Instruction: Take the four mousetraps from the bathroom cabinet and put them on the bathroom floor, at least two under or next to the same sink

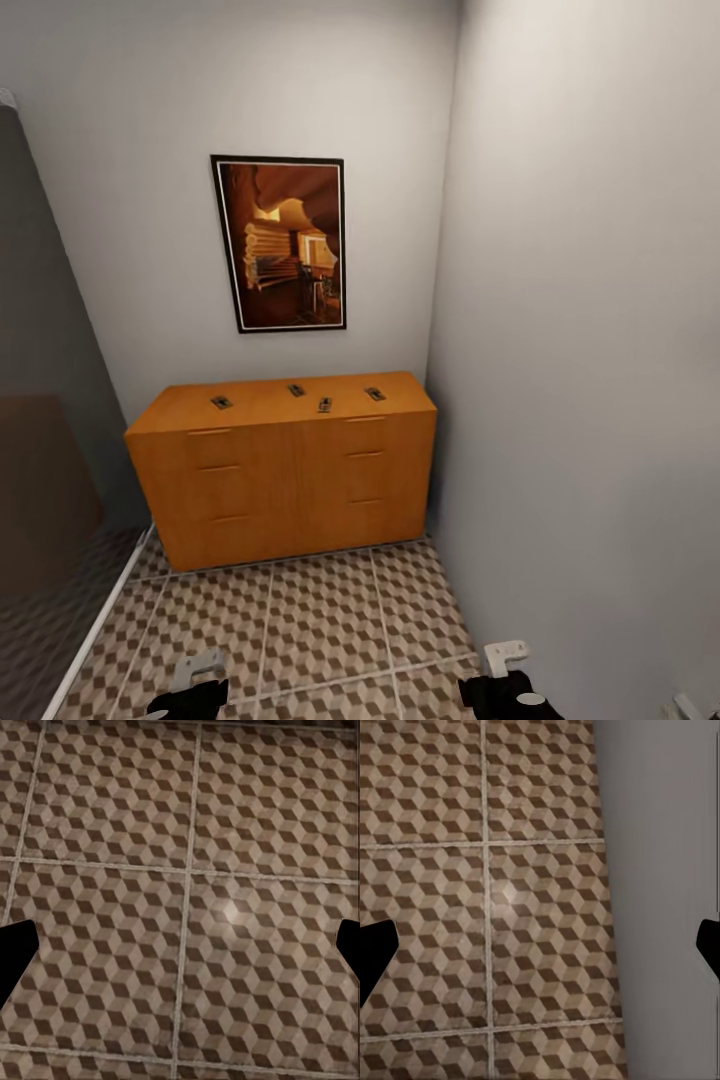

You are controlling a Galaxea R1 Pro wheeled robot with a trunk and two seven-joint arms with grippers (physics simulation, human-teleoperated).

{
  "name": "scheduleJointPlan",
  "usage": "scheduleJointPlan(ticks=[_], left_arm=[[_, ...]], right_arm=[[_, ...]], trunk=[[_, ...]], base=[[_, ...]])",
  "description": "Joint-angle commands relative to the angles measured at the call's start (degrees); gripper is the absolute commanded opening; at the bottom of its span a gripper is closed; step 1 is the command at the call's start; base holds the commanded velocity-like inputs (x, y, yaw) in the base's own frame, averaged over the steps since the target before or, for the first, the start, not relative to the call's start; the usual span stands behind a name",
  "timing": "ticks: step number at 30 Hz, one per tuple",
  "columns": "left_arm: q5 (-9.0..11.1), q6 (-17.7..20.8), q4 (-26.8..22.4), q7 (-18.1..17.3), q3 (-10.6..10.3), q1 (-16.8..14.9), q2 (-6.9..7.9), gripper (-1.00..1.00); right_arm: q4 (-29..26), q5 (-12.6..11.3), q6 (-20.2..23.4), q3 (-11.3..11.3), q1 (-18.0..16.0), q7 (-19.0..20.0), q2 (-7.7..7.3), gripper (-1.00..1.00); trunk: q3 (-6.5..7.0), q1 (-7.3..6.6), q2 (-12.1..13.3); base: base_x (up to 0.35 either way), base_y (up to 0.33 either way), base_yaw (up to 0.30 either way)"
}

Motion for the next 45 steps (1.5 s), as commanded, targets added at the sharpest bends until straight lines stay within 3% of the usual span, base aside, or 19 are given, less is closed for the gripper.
scheduleJointPlan(ticks=[1, 24, 45], left_arm=[[0.15, 0.1, -0.06, 0.1, 0.06, -0.03, 0.01, 1.0], [0.23, 0.07, -0.06, 0.01, 0.06, -0.03, 0.22, 1.0], [0.24, 0.07, -0.06, 0.01, 0.06, -0.03, 0.22, 1.0]], right_arm=[[0.05, 0.56, -0.14, -0.03, -0.05, 0.01, -0.01, 1.0], [0.05, 0.56, -0.16, -0.03, -0.05, 0.01, -0.01, 1.0], [0.05, 0.53, -0.14, -0.03, -0.05, 0.01, -0.01, 1.0]], trunk=[[-0.1, 0.05, -0.09], [-0.1, 0.05, -0.09], [-0.1, 0.05, -0.09]], base=[[0.321, -0.178, 0.0], [0.326, -0.047, 0.0], [0.316, 0.098, 0.0]])
